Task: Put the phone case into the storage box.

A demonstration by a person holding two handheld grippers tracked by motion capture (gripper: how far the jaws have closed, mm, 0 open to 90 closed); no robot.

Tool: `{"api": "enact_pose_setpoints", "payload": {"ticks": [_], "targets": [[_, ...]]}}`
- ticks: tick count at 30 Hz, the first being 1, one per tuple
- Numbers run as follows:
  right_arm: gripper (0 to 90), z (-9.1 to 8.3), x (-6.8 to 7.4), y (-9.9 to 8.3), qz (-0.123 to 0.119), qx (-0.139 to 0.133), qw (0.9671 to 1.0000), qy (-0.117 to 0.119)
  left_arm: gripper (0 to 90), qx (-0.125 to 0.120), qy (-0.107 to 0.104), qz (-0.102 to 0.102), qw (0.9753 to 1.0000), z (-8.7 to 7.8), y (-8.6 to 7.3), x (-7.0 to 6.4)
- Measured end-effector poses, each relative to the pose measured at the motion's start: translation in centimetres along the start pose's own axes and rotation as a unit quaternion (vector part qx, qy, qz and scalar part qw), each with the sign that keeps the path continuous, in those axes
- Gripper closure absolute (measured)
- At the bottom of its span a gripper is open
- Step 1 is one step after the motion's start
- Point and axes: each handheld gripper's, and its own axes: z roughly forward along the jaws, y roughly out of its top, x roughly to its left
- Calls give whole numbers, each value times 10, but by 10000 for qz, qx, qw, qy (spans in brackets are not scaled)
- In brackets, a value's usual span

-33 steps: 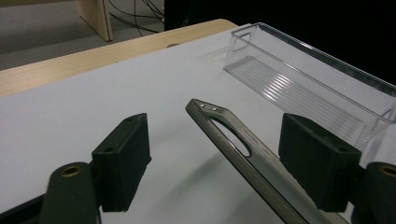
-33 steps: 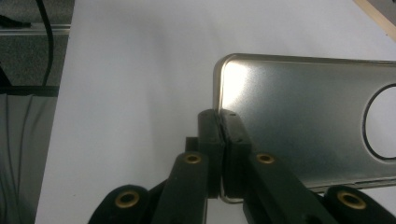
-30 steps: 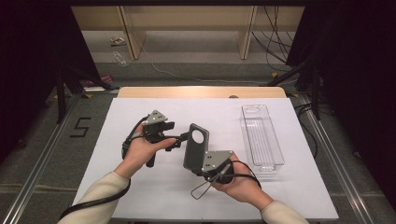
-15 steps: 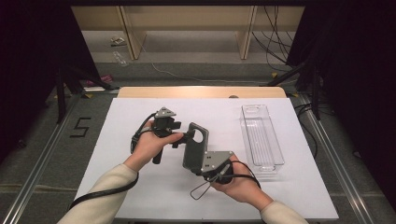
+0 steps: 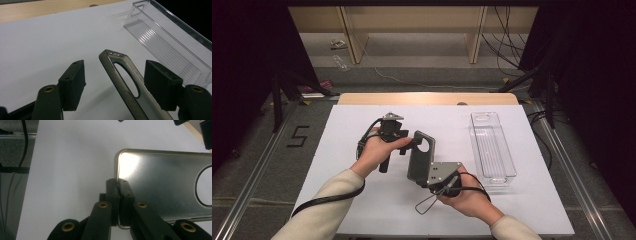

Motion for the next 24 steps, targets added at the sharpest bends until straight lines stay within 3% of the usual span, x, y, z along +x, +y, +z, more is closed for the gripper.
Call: {"api": "enact_pose_setpoints", "payload": {"ticks": [15, 24], "targets": [[890, 0, 0, 0, -13, 4, 10000, -12, 415, 119, -34, -164, 9998, 5, -2, 3], [890, 0, 0, 0, -28, 10, 10000, -33, 481, 197, -117, -369, 9991, 7, -3, 2]]}}
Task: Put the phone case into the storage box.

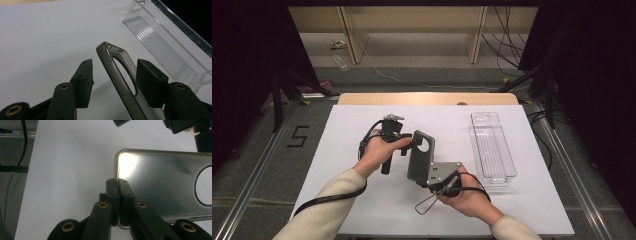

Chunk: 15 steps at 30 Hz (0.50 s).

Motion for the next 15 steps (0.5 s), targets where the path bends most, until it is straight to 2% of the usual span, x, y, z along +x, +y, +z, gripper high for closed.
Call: {"api": "enact_pose_setpoints", "payload": {"ticks": [5, 13, 15], "targets": [[890, 0, 0, 0, 5, 16, 10000, 11, 547, 31, -93, -128, 9999, 0, -1, 1], [890, 0, 0, 0, -39, 19, 10000, 11, 594, 107, -92, -262, 9996, 1, -1, 1], [890, 0, 0, 0, -41, 18, 10000, 19, 622, 112, -130, -353, 9992, 1, 0, 1]]}}
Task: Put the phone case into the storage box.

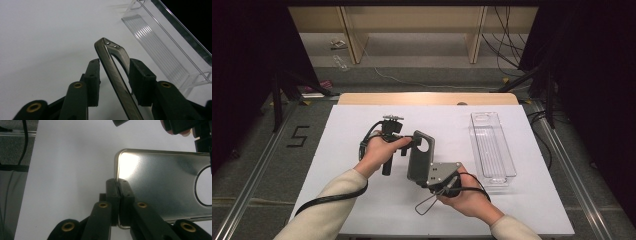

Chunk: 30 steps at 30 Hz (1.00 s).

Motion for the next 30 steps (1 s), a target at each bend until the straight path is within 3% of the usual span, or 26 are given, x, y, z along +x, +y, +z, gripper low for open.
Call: {"api": "enact_pose_setpoints", "payload": {"ticks": [6, 17, 25, 30], "targets": [[890, 1, 1, 0, -30, 14, 10000, 16, 704, -22, -84, -381, 9992, -2, 0, 1], [892, 8, 4, -2, -133, 146, 9998, 26, 788, -171, -338, -616, 9974, -7, 1, -7], [891, 11, 6, -1, -218, 249, 9994, -44, 810, -399, -410, -511, 9971, -11, -2, -15], [812, 12, 5, -3, -94, 147, 9997, -153, 816, -661, -410, -143, 9969, -17, -6, -15]]}}
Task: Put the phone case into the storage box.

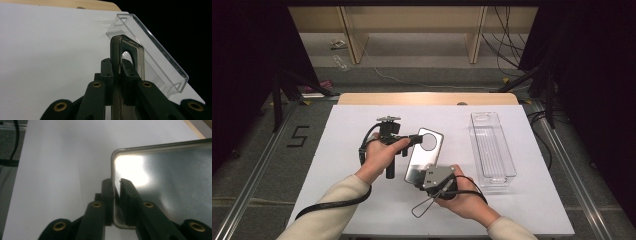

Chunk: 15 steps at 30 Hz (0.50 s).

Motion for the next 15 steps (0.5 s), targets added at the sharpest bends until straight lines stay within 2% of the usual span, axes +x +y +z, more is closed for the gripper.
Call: {"api": "enact_pose_setpoints", "payload": {"ticks": [6, 10, 12, 15], "targets": [[656, -3, -4, -1, 274, -174, 9991, -279, 815, -229, 2, 372, 9990, -5, -6, 4], [544, -3, -7, -3, 441, -250, 9978, -422, 815, -369, -22, 462, 9983, -7, -9, 9], [535, -3, -7, -4, 524, -277, 9973, -424, 815, -411, -1, 476, 9980, -8, -10, 10], [497, -4, -8, -5, 581, -329, 9967, -460, 815, -617, 31, 635, 9961, -10, -13, 12]]}}
